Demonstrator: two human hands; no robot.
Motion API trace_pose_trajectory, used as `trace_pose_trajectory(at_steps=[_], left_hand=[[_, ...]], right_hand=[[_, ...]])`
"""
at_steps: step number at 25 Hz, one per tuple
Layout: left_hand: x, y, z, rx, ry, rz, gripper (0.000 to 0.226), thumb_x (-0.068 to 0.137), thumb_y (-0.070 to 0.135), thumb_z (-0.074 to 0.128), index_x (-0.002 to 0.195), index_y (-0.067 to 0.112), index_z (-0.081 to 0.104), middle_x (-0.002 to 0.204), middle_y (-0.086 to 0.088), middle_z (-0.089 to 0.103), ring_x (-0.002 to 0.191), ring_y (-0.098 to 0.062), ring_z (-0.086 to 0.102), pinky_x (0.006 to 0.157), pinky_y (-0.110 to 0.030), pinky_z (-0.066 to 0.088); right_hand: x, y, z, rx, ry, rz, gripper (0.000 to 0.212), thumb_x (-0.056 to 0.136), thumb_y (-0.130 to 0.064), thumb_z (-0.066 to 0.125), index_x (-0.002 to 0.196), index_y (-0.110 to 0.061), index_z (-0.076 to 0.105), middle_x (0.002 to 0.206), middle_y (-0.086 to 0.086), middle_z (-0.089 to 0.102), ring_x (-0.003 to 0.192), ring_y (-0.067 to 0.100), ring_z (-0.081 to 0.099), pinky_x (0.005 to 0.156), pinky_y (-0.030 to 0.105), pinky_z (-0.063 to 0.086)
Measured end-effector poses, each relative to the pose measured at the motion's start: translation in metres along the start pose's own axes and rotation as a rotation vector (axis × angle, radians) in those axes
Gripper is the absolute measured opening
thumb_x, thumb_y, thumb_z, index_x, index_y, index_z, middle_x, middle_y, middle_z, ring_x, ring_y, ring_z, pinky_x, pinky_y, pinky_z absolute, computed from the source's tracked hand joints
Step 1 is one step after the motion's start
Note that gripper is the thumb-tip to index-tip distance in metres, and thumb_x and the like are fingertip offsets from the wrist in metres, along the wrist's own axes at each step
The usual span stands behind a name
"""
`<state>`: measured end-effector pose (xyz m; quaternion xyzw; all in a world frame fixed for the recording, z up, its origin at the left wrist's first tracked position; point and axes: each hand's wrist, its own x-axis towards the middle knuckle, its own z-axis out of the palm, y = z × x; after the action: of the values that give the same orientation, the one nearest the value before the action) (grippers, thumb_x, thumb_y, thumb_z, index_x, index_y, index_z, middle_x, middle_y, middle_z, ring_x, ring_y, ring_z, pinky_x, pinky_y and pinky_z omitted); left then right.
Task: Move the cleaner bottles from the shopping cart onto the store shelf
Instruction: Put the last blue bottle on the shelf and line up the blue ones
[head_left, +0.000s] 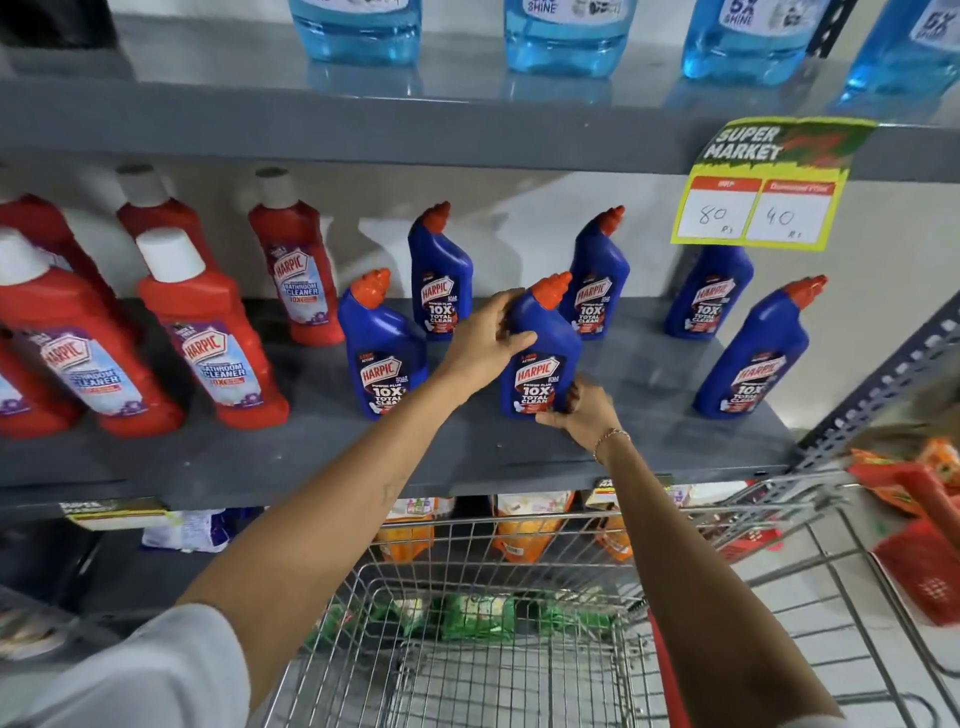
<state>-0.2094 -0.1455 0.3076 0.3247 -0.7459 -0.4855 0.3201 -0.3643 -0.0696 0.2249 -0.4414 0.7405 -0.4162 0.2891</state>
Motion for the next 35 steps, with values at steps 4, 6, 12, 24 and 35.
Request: trace_pose_trajectory(at_steps=[4,6,12,24,35], left_hand=[[-0.054,-0.024,-0.013,-0.009,0.233,0.033,0.035,0.085,0.017,0.063,0.119,0.009,0.056,0.110,-0.005,0.069,0.098,-0.005,0.066,0.089,-0.014,0.049],[-0.087,-0.046,-0.025,-0.030,0.508,0.040,0.016,0.092,0.017,0.053,0.101,0.008,0.062,0.085,-0.007,0.070,0.076,0.001,0.066,0.075,-0.014,0.051],[-0.083,-0.098,-0.065,-0.016,0.573,-0.187,0.067,0.070,0.005,0.075,0.125,0.002,0.037,0.122,-0.011,0.051,0.109,-0.016,0.054,0.094,-0.030,0.046],[-0.065,-0.106,-0.072,0.217,0.368,-0.329,0.055,0.077,0.013,0.071,0.123,0.009,0.042,0.123,-0.011,0.061,0.114,-0.027,0.057,0.091,-0.030,0.039],[-0.047,-0.095,-0.023,0.235,0.307,-0.314,0.050,0.078,0.014,0.070,0.120,0.009,0.041,0.120,-0.011,0.062,0.111,-0.027,0.058,0.088,-0.033,0.043]], right_hand=[[0.002,0.002,-0.008,0.076,-0.049,0.008,0.077,0.062,0.005,0.079,0.129,-0.005,0.043,0.122,0.008,0.060,0.111,0.017,0.056,0.102,0.037,0.044],[0.003,0.002,-0.011,0.148,-0.073,0.041,0.079,0.062,0.011,0.077,0.130,-0.004,0.040,0.122,0.010,0.059,0.115,0.021,0.054,0.104,0.044,0.044],[0.007,-0.002,0.003,0.145,-0.028,0.020,0.075,0.059,0.008,0.081,0.121,-0.013,0.046,0.110,0.004,0.061,0.106,0.024,0.060,0.098,0.047,0.048],[0.012,0.000,-0.011,0.126,-0.043,0.041,0.069,0.061,0.008,0.079,0.122,-0.009,0.050,0.120,0.013,0.064,0.105,0.022,0.060,0.097,0.043,0.049],[0.009,0.027,-0.068,0.195,-0.018,0.077,0.068,0.066,0.019,0.070,0.126,0.000,0.046,0.116,0.012,0.060,0.104,0.020,0.055,0.069,0.015,0.055]])
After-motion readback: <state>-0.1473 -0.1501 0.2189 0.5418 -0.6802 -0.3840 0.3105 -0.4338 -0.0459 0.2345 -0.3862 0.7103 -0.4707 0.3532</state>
